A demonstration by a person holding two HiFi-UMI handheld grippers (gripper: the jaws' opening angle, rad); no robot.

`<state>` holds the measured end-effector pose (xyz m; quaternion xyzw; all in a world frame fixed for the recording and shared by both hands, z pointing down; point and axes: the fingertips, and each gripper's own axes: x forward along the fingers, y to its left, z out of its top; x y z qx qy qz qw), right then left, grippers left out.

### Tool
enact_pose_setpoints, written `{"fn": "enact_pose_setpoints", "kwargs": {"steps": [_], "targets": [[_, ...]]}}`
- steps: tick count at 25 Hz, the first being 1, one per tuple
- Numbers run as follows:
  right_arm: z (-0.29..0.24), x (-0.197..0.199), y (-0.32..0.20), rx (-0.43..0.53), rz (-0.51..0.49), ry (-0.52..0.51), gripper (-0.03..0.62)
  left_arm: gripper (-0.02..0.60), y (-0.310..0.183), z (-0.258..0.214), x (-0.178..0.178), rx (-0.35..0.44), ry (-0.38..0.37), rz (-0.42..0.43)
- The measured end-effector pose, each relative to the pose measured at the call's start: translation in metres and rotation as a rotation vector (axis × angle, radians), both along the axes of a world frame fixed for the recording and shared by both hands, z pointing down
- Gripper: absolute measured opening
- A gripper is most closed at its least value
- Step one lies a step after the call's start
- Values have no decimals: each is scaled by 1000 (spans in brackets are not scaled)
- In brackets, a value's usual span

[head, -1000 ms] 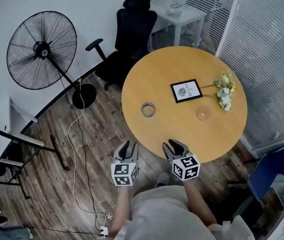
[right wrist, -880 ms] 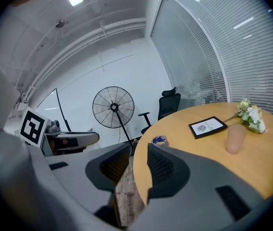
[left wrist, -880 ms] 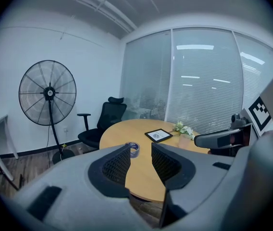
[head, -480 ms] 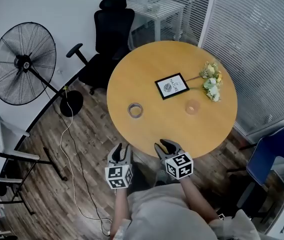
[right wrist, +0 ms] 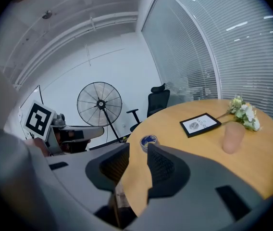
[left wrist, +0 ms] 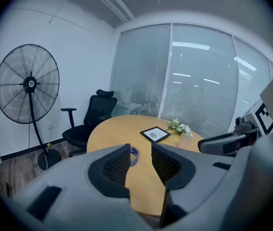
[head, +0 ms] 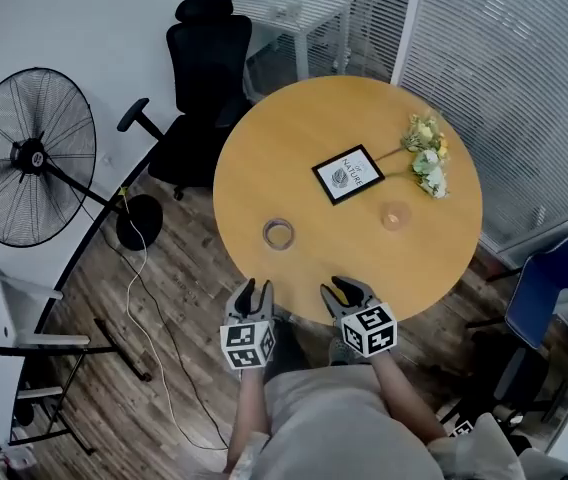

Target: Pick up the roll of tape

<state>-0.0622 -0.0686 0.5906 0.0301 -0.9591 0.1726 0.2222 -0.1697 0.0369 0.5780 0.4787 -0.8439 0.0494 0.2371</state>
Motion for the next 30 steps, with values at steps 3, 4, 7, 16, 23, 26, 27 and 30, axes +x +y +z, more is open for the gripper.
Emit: {"fn": "enact_pose_setpoints", "kwargs": {"steps": [3, 4, 7, 16, 23, 26, 27, 30], "targets": [[-1, -17, -8, -16, 46, -6, 114, 124, -13, -5, -29, -20, -13, 35], [0, -24, -11, -23, 65, -8, 114, 124, -18, -8, -40, -28, -24, 50], [0, -47, -18, -33, 103, -8, 114, 124, -32, -13, -72, -38, -43, 86], [2, -87, -49, -53, 256, -30, 114, 124, -74, -6, -131, -83, -51, 230], [14, -111, -66, -83, 391, -53, 114, 124, -110, 7, -155, -149, -106, 433], [23, -119, -63, -118, 441, -68, 114, 124, -116, 15, -164, -173, -116, 509], [24, -122, -62, -123, 452, -67, 114, 124, -118, 16, -166, -174, -116, 539], [22, -129, -66, -130, 489, -73, 114, 124, -134, 12, -168, -141, -86, 634]]}}
